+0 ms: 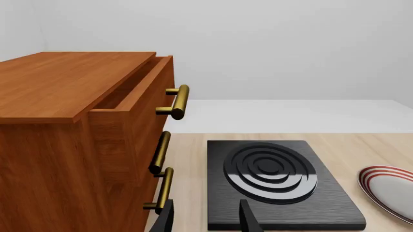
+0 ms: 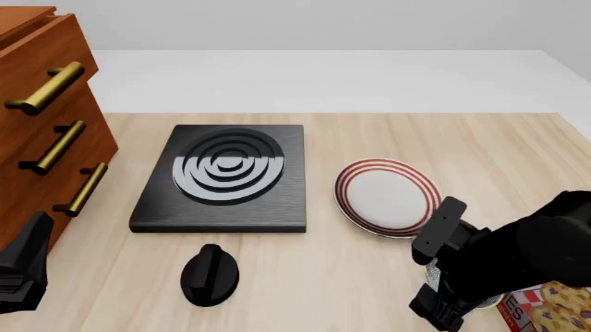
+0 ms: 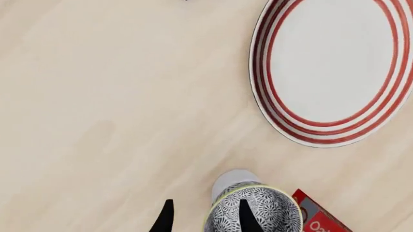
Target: Pick the akita bowl on the ramekin and place it on the plate.
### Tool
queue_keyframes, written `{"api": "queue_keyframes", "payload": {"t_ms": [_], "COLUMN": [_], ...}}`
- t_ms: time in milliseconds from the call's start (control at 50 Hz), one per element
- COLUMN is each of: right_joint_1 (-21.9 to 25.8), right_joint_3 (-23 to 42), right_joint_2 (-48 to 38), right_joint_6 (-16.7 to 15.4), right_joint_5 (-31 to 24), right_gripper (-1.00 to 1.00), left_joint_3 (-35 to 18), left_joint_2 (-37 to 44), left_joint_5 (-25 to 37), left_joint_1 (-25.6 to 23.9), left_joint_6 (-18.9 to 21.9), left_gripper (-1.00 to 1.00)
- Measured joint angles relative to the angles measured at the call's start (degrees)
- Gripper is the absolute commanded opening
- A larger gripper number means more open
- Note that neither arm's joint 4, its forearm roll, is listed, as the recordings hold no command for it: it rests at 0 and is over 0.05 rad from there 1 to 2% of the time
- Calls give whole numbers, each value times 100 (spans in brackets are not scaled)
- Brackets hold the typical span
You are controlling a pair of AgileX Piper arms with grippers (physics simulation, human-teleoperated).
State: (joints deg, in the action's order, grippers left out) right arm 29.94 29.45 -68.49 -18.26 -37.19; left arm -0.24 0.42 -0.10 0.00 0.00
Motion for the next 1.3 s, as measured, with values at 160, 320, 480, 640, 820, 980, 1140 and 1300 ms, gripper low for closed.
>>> {"api": "queue_keyframes", "payload": {"t_ms": [160, 320, 480, 640, 820, 980, 1140, 1300], "right_joint_1": [-41, -85, -121, -150, -223, -278, -232, -197], "right_joint_3": [-114, -209, -296, -368, -323, -213, -11, 224], "right_joint_2": [-30, -72, -152, -193, -80, 172, 498, 903], "right_joint_6": [8, 6, 2, -5, -56, -133, -131, -123], "right_joint_5": [77, 155, 269, 343, 230, -29, -461, -980], "right_gripper": [100, 100, 100, 100, -100, -100, -100, -100], "left_joint_3": [0, 0, 0, 0, 0, 0, 0, 0], "left_joint_2": [0, 0, 0, 0, 0, 0, 0, 0], "left_joint_5": [0, 0, 0, 0, 0, 0, 0, 0], "left_joint_1": [0, 0, 0, 0, 0, 0, 0, 0], "left_joint_6": [0, 0, 0, 0, 0, 0, 0, 0], "left_gripper": [100, 100, 100, 100, 100, 100, 100, 100]}}
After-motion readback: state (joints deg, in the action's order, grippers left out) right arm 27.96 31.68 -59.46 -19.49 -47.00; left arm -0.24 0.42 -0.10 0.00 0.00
